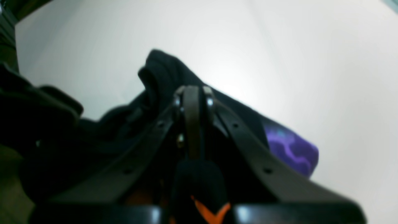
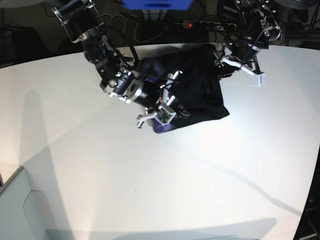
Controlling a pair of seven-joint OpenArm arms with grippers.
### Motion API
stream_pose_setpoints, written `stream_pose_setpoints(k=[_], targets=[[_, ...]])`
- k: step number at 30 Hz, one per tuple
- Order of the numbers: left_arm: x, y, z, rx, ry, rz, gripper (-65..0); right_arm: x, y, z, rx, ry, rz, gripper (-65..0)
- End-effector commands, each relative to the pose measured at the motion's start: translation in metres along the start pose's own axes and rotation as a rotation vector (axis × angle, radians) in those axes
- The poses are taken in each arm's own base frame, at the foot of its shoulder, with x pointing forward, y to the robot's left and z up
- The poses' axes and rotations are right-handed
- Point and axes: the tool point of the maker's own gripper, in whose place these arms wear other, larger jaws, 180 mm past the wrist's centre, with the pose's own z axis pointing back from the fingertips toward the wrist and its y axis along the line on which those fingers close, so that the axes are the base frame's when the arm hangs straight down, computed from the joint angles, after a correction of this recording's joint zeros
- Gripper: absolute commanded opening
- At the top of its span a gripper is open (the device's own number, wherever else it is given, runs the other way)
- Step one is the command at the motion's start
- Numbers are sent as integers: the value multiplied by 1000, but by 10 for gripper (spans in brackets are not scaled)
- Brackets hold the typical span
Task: Fold the T-shirt properly
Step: 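Hold the folded bundle with the right gripper and bring the left gripper back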
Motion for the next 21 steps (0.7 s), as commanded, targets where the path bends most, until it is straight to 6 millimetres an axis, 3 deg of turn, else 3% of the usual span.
stream_pose_setpoints(k=[1,4,7,12,18,21], targets=[[2,-3,1,-14,-10,-1,-391,21,-1,0,2,-69,5,-644],[-5,5,-2,-4,9,25,-496,21,-2,0,1,-67,6,-644],[-13,12,-2,8,30,47,-648,21,-2,0,1,-67,6,-644],[-18,12,4,15,37,43,-650,21,-2,0,1,-67,6,-644],[-7,8,25,44,-41,16,-650,22,-2,-1,1,-68,6,-644],[-2,17,33,79,-83,28,-650,21,-3,-1,0,-66,6,-644]])
